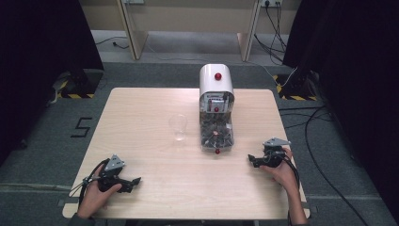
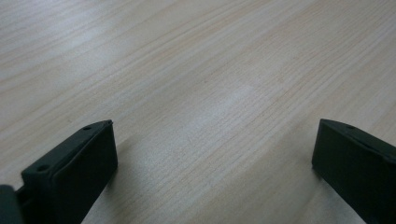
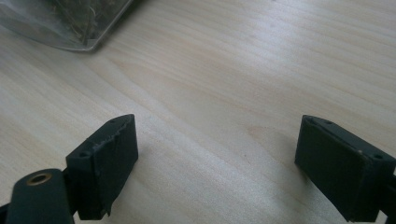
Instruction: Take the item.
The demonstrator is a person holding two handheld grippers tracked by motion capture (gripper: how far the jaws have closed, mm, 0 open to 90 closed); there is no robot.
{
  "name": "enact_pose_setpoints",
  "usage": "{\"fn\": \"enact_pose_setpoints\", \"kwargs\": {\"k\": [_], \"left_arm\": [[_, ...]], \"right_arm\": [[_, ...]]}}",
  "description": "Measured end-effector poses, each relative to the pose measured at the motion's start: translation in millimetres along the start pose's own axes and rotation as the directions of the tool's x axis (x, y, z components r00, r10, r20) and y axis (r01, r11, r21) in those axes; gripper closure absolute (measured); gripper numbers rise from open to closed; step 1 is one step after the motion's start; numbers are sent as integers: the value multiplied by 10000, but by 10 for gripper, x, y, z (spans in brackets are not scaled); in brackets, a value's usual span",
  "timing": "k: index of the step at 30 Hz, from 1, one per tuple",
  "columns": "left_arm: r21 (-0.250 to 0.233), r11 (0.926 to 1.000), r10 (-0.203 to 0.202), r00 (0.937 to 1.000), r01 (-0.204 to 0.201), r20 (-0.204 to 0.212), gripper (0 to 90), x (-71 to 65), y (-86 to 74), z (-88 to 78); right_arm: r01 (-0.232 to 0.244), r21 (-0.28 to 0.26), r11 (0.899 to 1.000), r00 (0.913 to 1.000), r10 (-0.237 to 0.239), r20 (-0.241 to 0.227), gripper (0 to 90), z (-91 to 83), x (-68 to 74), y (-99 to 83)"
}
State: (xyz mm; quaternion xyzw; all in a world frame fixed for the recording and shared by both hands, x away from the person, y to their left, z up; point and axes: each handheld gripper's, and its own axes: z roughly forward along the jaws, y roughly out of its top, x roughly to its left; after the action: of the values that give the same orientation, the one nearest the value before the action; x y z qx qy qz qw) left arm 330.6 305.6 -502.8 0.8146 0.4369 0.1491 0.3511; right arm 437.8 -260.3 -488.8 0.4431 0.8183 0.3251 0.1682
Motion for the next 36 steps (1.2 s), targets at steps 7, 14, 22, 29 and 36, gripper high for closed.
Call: {"fn": "enact_pose_setpoints", "kwargs": {"k": [7,14,22,29,36], "left_arm": [[5,10000,-1,10000,1,-2,0,0,0,-1],[0,10000,-2,10000,2,5,0,0,0,0],[5,10000,5,10000,-5,1,0,0,0,-1],[6,10000,3,10000,-3,-1,0,0,0,-1],[1,10000,-1,10000,1,0,0,0,0,0]], "right_arm": [[1,-1,10000,10000,-1,3,140,0,0,0],[-8,4,10000,10000,8,4,140,0,1,1],[77,29,10000,9999,-76,-81,170,-3,-1,14],[344,5,9994,9994,-344,-70,278,-43,18,56],[480,-531,9974,9988,-472,159,303,-173,60,156]]}}
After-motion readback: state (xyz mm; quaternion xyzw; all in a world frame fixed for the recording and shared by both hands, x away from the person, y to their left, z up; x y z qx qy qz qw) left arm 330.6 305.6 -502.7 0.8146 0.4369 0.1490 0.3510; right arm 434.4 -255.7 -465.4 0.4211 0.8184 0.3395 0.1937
